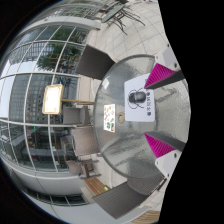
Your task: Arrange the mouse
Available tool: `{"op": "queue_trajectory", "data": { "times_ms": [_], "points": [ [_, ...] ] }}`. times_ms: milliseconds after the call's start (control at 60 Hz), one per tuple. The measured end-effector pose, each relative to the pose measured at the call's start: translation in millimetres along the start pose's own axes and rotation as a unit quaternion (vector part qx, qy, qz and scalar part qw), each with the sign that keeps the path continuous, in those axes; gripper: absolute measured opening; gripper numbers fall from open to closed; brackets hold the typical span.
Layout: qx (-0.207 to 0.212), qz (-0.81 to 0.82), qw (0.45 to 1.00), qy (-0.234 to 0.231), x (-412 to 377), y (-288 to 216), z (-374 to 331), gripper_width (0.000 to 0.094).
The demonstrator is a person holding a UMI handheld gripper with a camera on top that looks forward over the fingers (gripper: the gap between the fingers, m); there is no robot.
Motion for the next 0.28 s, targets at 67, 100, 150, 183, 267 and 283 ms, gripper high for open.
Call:
{"op": "queue_trajectory", "data": {
  "times_ms": [67,100,150,183,267,283],
  "points": [
    [0.004,-0.001,1.0,-0.001,-1.6,-0.7,-2.8,0.0864],
    [0.006,0.0,1.0,-0.003,-2.2,-1.8,-1.8,0.0864],
    [0.01,0.001,1.0,-0.005,-3.1,-2.7,-3.2,0.0862],
    [0.011,0.002,1.0,-0.006,-3.0,-3.5,-4.3,0.0862],
    [0.012,0.005,1.0,-0.006,-3.9,-4.0,-6.8,0.0863],
    [0.011,0.006,1.0,-0.007,-3.8,-3.8,-6.7,0.0861]
  ]
}}
Point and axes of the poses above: the point between the fingertips, and its own axes, seen from behind it with the camera up: x to the right, y down, z forward, the way the camera looks, the point moved 9 cm from there along -z, backward, against the way the camera looks
